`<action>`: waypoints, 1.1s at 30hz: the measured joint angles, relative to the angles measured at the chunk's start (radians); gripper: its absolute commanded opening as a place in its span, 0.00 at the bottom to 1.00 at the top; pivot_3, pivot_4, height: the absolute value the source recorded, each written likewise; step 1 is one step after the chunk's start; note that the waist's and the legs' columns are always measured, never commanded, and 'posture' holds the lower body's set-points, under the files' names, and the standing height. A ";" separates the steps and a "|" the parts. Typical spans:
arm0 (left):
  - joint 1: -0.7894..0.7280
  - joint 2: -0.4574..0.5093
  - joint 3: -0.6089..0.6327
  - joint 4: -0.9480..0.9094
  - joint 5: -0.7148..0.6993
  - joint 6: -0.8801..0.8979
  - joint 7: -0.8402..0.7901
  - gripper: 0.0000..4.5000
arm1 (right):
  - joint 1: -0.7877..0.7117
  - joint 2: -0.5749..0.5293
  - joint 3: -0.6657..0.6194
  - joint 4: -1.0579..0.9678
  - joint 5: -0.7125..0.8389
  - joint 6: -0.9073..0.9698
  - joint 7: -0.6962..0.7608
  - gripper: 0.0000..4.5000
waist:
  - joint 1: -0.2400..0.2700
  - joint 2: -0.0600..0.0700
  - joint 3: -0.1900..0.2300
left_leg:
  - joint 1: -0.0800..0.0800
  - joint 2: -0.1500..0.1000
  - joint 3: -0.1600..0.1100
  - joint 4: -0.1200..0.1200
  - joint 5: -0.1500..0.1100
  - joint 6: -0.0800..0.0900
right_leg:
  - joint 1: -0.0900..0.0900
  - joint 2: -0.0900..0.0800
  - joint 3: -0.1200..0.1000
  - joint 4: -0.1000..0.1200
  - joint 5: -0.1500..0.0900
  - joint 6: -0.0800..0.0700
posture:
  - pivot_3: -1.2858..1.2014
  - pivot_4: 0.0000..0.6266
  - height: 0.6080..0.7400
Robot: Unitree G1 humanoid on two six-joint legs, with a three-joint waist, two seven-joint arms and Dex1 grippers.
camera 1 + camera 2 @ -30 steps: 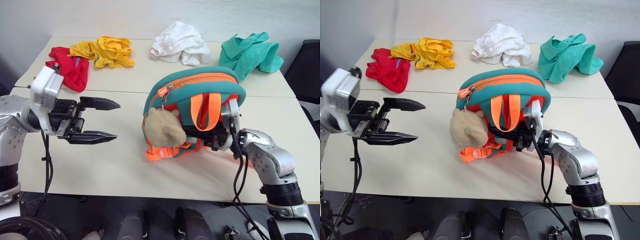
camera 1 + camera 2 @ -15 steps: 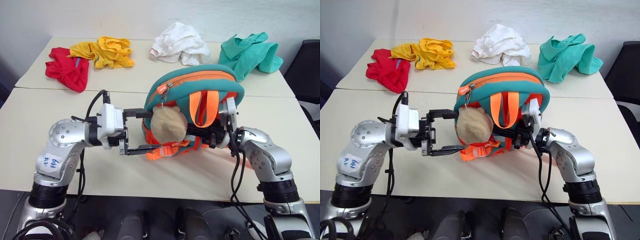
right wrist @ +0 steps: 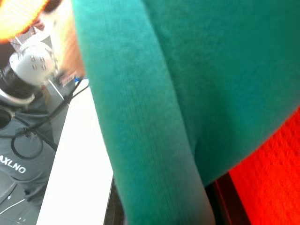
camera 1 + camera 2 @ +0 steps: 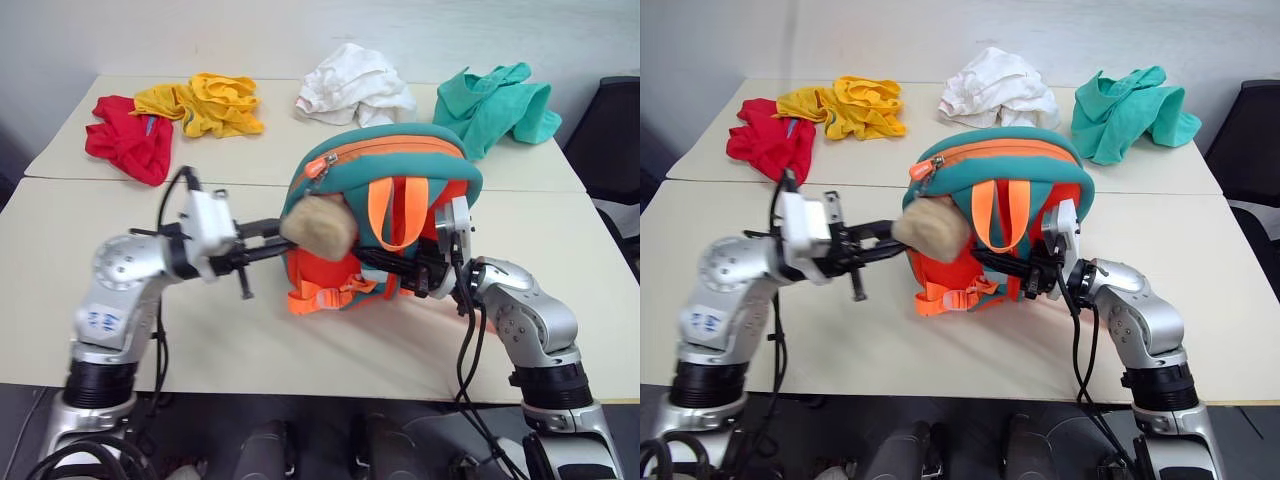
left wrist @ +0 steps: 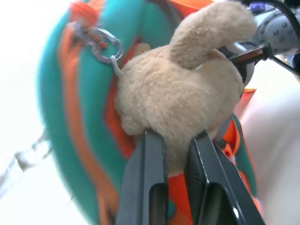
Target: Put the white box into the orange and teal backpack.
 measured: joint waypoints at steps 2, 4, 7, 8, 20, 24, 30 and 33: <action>-0.005 0.051 0.078 0.045 -0.044 0.064 0.008 0.04 | 0.012 0.000 0.000 -0.003 0.000 -0.001 -0.004 0.01 | 0.002 0.000 0.000 | 0.000 0.000 0.000 0.000 0.000 0.000 | 0.000 0.000 0.000 0.000 0.000 0.000 | 0.52 0.24 1.00; -0.001 0.087 0.119 0.104 -0.056 0.094 0.015 0.04 | 0.015 0.000 0.000 -0.004 0.000 -0.003 -0.006 0.01 | 0.004 0.000 0.000 | 0.000 -0.001 0.000 0.000 0.000 0.000 | 0.000 0.000 0.000 0.000 0.000 0.000 | 0.52 0.24 1.00; 0.060 0.110 0.125 0.171 -0.037 0.089 0.004 0.04 | 0.017 0.000 0.000 -0.014 0.000 -0.005 -0.012 0.01 | 0.004 0.000 0.000 | 0.000 -0.001 0.001 -0.001 0.000 0.000 | 0.000 0.000 0.000 -0.001 0.000 0.000 | 0.52 0.24 1.00; 0.074 0.107 0.120 0.187 -0.035 0.097 0.005 0.04 | 0.019 0.000 -0.001 -0.014 0.000 -0.005 -0.017 0.01 | 0.004 0.000 0.000 | 0.000 -0.001 0.000 -0.001 0.000 0.000 | 0.000 0.000 0.000 -0.001 0.000 0.000 | 0.52 0.24 1.00; 0.166 -0.091 -0.061 0.261 0.075 0.047 0.064 0.04 | 0.052 0.000 -0.026 -0.021 0.001 -0.010 -0.044 0.01 | 0.012 0.000 -0.001 | 0.000 -0.001 0.000 -0.001 -0.001 0.000 | 0.000 -0.002 0.000 -0.001 0.000 0.000 | 0.52 0.24 1.00; 0.218 -0.099 -0.061 0.208 0.074 0.060 0.081 0.20 | 0.063 0.004 -0.042 -0.021 0.003 -0.013 -0.050 0.01 | 0.009 0.000 -0.001 | 0.000 -0.001 0.000 -0.001 -0.001 0.001 | 0.000 -0.002 0.000 -0.002 0.000 0.000 | 0.52 0.24 1.00; 0.311 -0.072 -0.065 0.190 0.099 0.053 0.076 0.62 | 0.074 0.011 -0.047 -0.020 0.003 -0.026 -0.056 0.01 | 0.006 0.000 -0.001 | 0.000 -0.001 0.000 -0.002 -0.002 0.000 | 0.000 -0.002 0.001 -0.002 0.000 0.000 | 0.52 0.24 1.00; 0.330 -0.064 -0.064 0.195 0.096 0.064 0.055 0.84 | 0.075 0.011 -0.049 -0.020 0.005 -0.026 -0.056 0.01 | 0.007 0.000 -0.001 | 0.000 -0.001 0.000 -0.002 -0.002 0.000 | 0.000 -0.002 0.000 -0.004 0.000 0.000 | 0.52 0.24 1.00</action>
